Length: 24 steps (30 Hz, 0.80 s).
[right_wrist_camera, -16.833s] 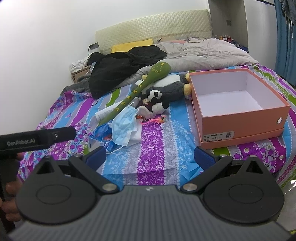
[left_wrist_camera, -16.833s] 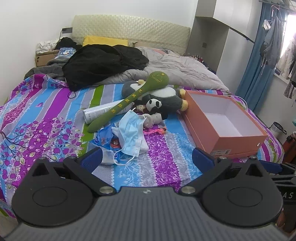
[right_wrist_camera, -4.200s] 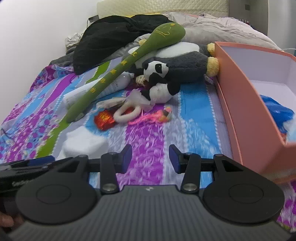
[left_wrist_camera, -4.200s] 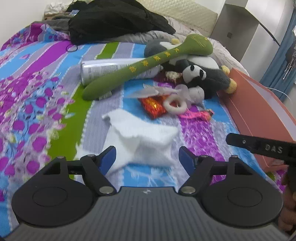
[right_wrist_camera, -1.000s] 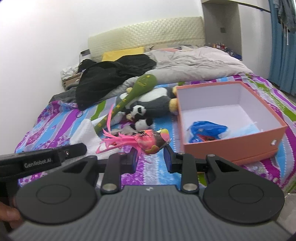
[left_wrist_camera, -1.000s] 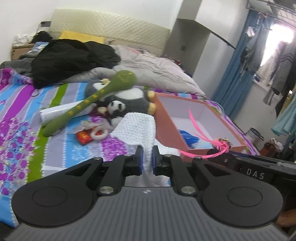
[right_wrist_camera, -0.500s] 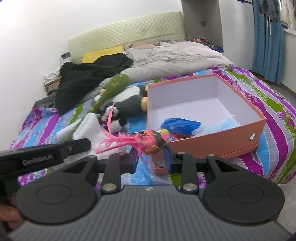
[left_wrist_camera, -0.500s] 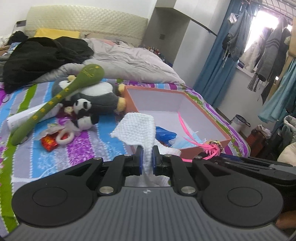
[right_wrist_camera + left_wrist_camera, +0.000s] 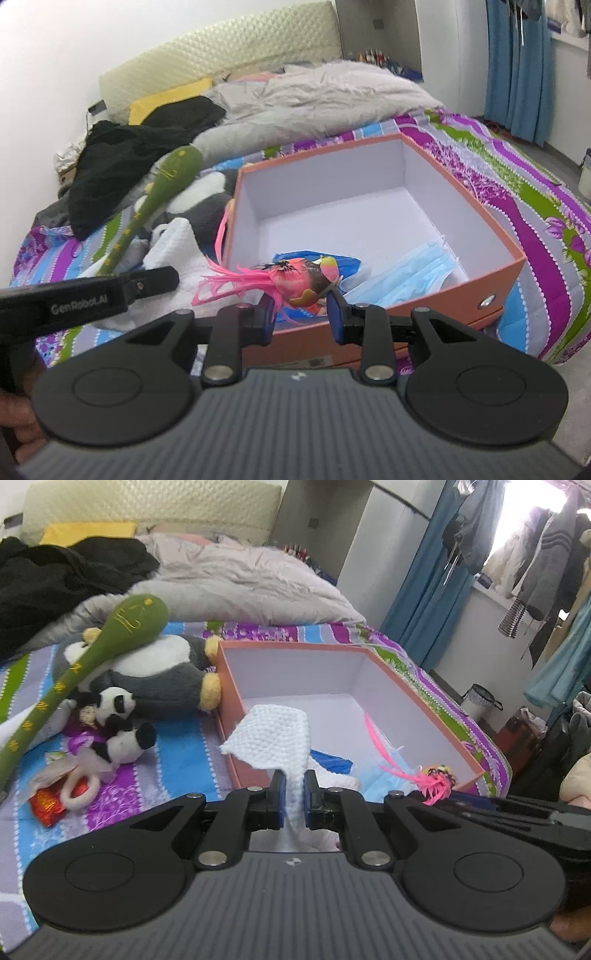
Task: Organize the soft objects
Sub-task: 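Carry the tissue and doll over the pink box and lower them inside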
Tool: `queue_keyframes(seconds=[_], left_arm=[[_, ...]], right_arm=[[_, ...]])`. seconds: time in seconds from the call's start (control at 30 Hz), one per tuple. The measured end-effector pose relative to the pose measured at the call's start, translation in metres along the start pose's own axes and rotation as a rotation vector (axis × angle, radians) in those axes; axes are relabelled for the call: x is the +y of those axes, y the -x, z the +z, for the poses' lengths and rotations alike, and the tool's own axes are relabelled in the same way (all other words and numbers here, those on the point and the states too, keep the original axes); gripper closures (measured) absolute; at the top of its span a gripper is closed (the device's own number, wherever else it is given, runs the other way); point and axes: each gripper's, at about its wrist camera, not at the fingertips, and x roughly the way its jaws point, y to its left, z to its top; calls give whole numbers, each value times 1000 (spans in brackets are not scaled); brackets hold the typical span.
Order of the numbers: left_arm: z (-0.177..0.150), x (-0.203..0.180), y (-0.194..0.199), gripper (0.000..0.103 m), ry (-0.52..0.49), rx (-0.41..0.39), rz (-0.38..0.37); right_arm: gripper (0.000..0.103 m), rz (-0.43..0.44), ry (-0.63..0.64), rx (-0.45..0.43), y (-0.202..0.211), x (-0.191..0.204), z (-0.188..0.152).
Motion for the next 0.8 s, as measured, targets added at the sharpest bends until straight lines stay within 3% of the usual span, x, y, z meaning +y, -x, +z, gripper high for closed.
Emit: queue_keyframes(seconds=[0.33,0.73,0.77,0.8], left_arm=[[40,2,-87,91,-2,105,-18],[52,10,-167,90,-7,214,-28],[52,11,-168,89,0,210,-29],[52,12,-169,81,8,210,-21]], right_arm=[[71,-35,-40,102,-63,-30,24],[69,-76,-91,222,-126,-66,25],[69,-72,-107,232,-128,-68,25],[69,-67,-119,233,-130,-70,25]])
